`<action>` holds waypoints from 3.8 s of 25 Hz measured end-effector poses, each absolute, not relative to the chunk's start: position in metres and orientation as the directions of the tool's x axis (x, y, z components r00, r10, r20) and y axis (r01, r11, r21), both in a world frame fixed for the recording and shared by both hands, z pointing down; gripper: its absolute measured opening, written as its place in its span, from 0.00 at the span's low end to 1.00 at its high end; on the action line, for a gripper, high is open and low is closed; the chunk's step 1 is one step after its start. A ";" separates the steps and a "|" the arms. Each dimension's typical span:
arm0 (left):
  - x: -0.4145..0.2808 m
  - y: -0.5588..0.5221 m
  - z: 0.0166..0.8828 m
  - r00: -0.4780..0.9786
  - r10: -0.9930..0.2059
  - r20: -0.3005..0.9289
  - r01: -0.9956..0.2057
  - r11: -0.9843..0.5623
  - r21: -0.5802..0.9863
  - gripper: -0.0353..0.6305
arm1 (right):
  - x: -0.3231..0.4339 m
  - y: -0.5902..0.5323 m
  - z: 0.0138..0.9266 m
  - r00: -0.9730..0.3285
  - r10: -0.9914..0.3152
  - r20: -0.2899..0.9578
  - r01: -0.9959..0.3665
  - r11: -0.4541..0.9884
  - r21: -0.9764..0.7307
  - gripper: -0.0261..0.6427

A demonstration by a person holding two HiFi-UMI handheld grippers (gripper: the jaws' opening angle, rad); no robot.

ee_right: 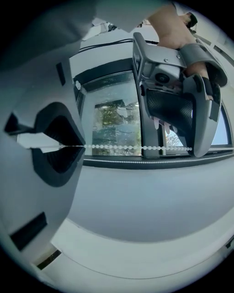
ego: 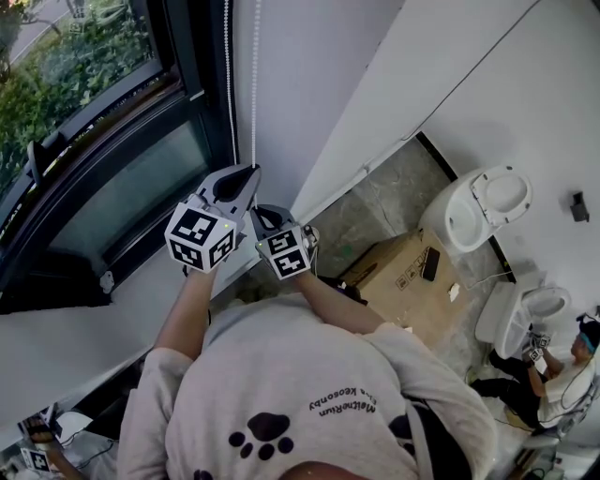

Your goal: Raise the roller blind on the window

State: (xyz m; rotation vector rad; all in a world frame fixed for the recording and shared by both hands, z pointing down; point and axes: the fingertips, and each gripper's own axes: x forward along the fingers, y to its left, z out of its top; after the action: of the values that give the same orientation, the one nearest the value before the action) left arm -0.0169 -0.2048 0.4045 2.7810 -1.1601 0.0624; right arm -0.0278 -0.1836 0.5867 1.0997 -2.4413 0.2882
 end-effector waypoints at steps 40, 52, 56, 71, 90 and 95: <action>-0.017 -0.206 0.411 0.693 -0.718 0.072 -0.720 -0.683 0.118 0.06 | -0.024 -0.206 0.242 -0.662 -0.749 -0.015 -0.748 0.660 0.067 0.17; -0.017 -0.205 0.416 0.690 -0.721 0.065 -0.722 -0.680 0.128 0.06 | -0.038 -0.221 0.222 -0.681 -0.731 -0.034 -0.731 0.678 0.079 0.06; -0.016 -0.204 0.416 0.685 -0.727 0.056 -0.728 -0.678 0.104 0.06 | -0.036 -0.217 0.222 -0.683 -0.727 -0.069 -0.730 0.680 0.066 0.06; -0.022 -0.196 0.506 0.668 -0.714 0.213 -0.744 -0.637 0.199 0.06 | -0.035 -0.221 0.314 -0.653 -0.756 0.046 -0.754 0.654 0.060 0.06; -0.025 -0.184 0.571 0.653 -0.682 0.330 -0.757 -0.605 0.248 0.09 | -0.028 -0.220 0.384 -0.638 -0.762 0.107 -0.764 0.644 0.038 0.06; -0.029 -0.185 0.530 0.682 -0.690 0.242 -0.730 -0.619 0.290 0.25 | -0.028 -0.221 0.383 -0.642 -0.760 0.100 -0.761 0.647 0.036 0.06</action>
State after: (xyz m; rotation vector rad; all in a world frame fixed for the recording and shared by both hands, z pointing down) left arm -0.0294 -0.1847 0.5304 2.5312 -1.1137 0.1497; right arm -0.0285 -0.2210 0.3834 1.2765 -2.7542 0.0142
